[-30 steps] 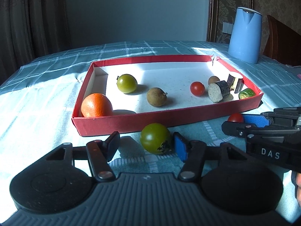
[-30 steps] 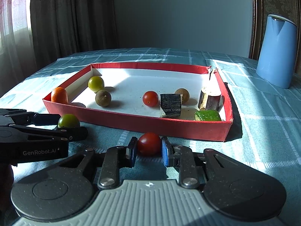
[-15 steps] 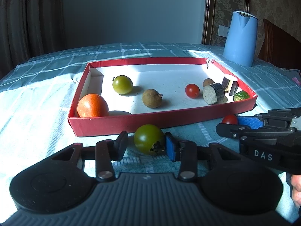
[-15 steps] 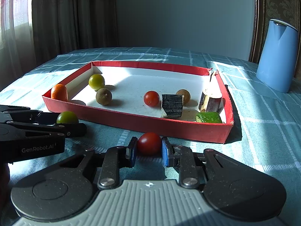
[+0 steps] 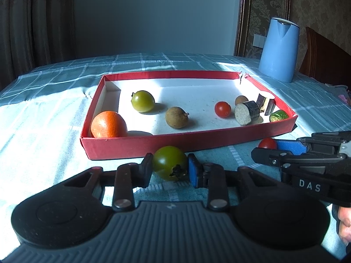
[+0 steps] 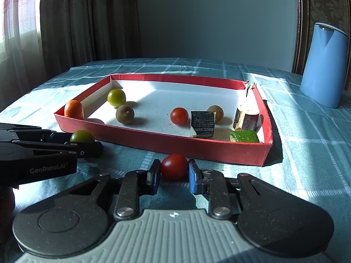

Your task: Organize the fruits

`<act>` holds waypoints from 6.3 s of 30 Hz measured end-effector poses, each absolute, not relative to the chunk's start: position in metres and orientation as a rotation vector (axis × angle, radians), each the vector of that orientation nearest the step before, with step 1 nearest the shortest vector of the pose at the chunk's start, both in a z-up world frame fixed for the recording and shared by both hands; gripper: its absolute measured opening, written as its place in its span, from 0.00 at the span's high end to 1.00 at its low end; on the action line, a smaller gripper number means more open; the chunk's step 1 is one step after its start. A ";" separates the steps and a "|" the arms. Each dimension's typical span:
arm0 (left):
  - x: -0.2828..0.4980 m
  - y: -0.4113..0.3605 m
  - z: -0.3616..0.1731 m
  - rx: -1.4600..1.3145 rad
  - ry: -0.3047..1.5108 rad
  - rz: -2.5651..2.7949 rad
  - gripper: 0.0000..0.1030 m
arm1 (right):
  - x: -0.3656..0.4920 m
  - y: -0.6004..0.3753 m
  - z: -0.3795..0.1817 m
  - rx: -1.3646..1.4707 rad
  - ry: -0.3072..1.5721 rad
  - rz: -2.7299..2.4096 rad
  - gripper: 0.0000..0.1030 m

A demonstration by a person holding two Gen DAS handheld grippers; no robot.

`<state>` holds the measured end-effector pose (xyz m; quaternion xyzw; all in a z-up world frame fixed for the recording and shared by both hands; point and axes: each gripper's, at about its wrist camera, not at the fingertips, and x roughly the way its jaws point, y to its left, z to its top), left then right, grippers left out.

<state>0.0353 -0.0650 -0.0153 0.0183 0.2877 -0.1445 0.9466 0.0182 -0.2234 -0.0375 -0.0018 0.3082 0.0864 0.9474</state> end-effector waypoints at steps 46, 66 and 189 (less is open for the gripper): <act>0.118 -0.078 -0.001 0.066 0.575 -0.195 0.71 | 0.129 -0.190 -0.023 -0.104 0.607 0.159 0.75; 0.118 -0.088 -0.007 0.113 0.567 -0.177 0.67 | 0.143 -0.195 -0.032 -0.086 0.652 0.137 0.75; 0.021 -0.078 -0.006 0.125 0.516 -0.088 0.00 | 0.022 -0.238 -0.038 0.139 0.603 0.014 0.26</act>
